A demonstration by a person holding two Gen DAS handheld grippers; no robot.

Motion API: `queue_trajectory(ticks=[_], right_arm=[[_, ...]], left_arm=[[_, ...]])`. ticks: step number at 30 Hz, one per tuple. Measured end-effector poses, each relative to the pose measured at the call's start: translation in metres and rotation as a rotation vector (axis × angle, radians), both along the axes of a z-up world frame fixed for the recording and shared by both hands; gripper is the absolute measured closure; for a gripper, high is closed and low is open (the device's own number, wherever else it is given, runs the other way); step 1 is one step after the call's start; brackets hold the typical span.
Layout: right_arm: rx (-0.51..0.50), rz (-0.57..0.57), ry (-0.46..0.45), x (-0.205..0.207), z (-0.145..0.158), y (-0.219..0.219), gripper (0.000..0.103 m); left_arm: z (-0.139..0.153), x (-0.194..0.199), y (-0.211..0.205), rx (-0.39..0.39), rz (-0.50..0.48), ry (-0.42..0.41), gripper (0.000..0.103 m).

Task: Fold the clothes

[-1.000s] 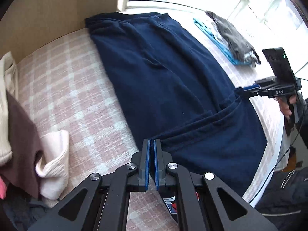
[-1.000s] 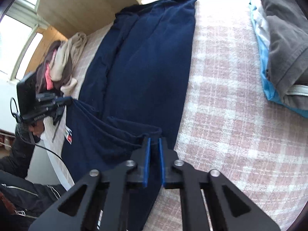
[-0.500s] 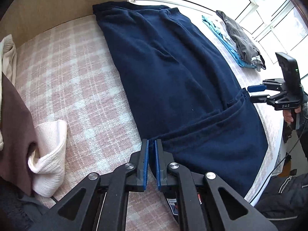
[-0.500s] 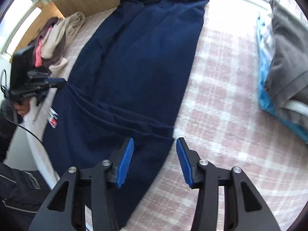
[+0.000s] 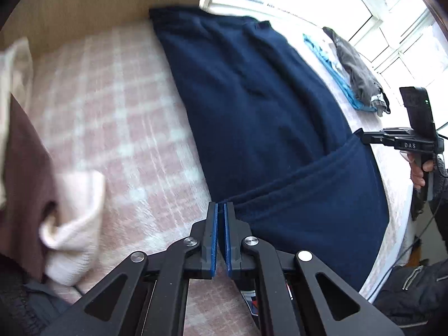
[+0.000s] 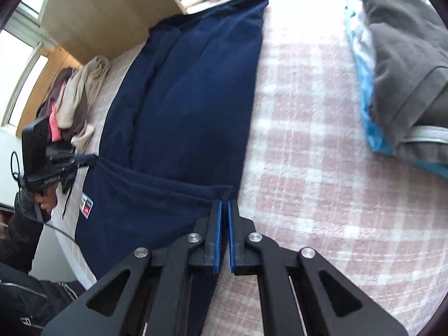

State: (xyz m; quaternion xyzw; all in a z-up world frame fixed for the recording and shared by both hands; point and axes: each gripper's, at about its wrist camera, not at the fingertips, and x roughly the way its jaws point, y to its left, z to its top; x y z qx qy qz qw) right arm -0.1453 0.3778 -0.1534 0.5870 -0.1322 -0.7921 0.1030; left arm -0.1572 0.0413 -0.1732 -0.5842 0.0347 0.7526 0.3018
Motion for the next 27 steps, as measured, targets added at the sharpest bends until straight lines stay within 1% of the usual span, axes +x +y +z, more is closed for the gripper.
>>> queue_trajectory(ticks=[1,2,3,4,5,6,7,8,10,11,12,13,14,15,16,17,18,19,20,21,22,23,24,26,27], right_arm=[[0.002,-0.003,-0.009,0.000,-0.002,0.001,0.094],[0.022,-0.002,0.005,0.000,0.004,0.000,0.090],[0.044,0.000,0.020,0.000,0.011,-0.002,0.080],[0.066,0.001,0.035,0.000,0.018,-0.004,0.071],[0.079,0.001,0.059,0.002,0.024,-0.005,0.068],[0.092,0.001,0.084,0.005,0.030,-0.005,0.067],[0.104,0.001,0.109,0.008,0.036,-0.005,0.067],[0.117,0.001,0.134,0.010,0.043,-0.006,0.067],[0.061,0.087,0.136,0.013,0.043,-0.022,0.068],[0.047,0.134,0.121,0.014,0.038,-0.035,0.068],[0.032,0.182,0.110,0.014,0.033,-0.045,0.070],[0.031,0.212,0.098,0.013,0.026,-0.053,0.073],[0.033,0.239,0.086,0.012,0.018,-0.061,0.074],[0.048,0.251,0.076,0.009,0.011,-0.064,0.074],[0.070,0.250,0.064,0.007,0.004,-0.063,0.074],[0.092,0.248,0.051,0.005,-0.003,-0.062,0.074],[0.098,0.229,0.052,0.002,-0.005,-0.056,0.081],[0.101,0.208,0.054,-0.002,-0.007,-0.050,0.087],[0.111,0.159,0.046,-0.003,-0.007,-0.039,0.087],[0.126,0.114,0.048,-0.002,-0.003,-0.027,0.084],[0.119,0.089,0.056,0.003,0.002,-0.018,0.084],[0.109,0.065,0.065,0.007,0.008,-0.009,0.084],[0.079,0.054,0.066,0.013,0.013,-0.003,0.084],[0.054,0.046,0.064,0.026,0.019,0.001,0.083],[0.047,0.045,0.060,0.030,0.018,-0.003,0.082]], left_arm=[[0.002,0.001,0.000,-0.004,-0.010,0.003,0.098],[0.005,0.002,-0.001,-0.001,-0.012,0.003,0.098],[0.009,0.002,-0.004,0.009,-0.008,0.010,0.098],[0.012,0.003,-0.007,0.017,-0.002,0.017,0.094],[0.016,0.003,-0.011,0.016,0.002,0.026,0.094],[0.019,0.004,-0.016,0.015,0.006,0.035,0.094],[0.021,0.004,-0.020,0.003,0.016,0.050,0.094],[0.023,0.005,-0.019,0.010,0.005,0.055,0.094],[0.027,0.008,-0.018,0.030,-0.021,0.060,0.094],[0.030,0.009,-0.017,0.040,-0.034,0.063,0.094],[0.032,0.011,-0.016,0.050,-0.047,0.065,0.094],[0.031,0.016,-0.009,0.081,-0.092,0.048,0.094],[0.028,0.021,0.001,0.103,-0.144,0.035,0.093],[0.021,0.023,0.007,0.085,-0.164,0.025,0.089],[0.013,0.023,0.013,0.063,-0.180,0.017,0.088],[0.007,0.018,0.011,0.053,-0.163,0.011,0.089],[0.002,0.012,0.007,0.045,-0.142,0.006,0.090],[-0.003,0.005,0.004,0.037,-0.122,0.001,0.100],[-0.003,0.000,-0.006,0.030,-0.096,0.006,0.101],[0.000,-0.006,-0.017,0.014,-0.061,0.024,0.101],[0.007,-0.009,-0.030,-0.006,-0.026,0.052,0.102],[0.014,-0.012,-0.043,-0.025,0.009,0.080,0.099],[0.020,-0.013,-0.055,-0.022,0.032,0.087,0.098],[0.025,-0.011,-0.074,0.008,0.062,0.052,0.098],[0.023,-0.008,-0.074,0.020,0.060,0.032,0.098]])
